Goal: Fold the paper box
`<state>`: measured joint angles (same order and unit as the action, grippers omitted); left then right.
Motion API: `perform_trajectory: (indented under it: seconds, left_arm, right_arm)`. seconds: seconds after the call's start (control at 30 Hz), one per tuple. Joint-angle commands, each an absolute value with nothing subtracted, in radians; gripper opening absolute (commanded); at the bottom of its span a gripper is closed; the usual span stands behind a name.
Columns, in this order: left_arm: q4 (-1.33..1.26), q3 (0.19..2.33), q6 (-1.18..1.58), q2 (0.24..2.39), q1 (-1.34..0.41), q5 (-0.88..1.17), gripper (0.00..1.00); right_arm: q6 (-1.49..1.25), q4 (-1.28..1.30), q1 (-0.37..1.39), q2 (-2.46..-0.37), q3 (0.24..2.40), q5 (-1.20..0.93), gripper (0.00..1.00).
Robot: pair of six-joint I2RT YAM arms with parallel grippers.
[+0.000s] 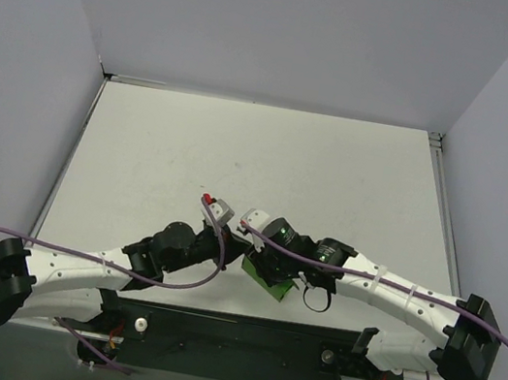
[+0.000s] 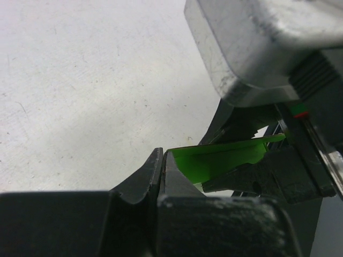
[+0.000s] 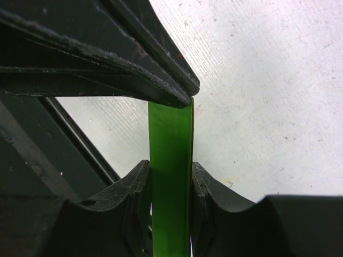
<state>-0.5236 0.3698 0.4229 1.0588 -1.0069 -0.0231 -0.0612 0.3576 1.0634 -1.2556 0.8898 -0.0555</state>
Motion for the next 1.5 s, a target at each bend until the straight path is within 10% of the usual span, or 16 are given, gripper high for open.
perform_trajectory:
  seconds: [0.0,1.47]
  left_arm:
    - [-0.623,0.305,0.475,1.092,-1.025,-0.083,0.0]
    - [-1.035,0.14,0.591,1.384,-1.028,-0.103,0.0]
  right_arm:
    - [-0.097,0.239,1.066,-1.264,0.87,0.072,0.01]
    - [-0.135,0.103,1.068,-1.328,0.761,0.095,0.0]
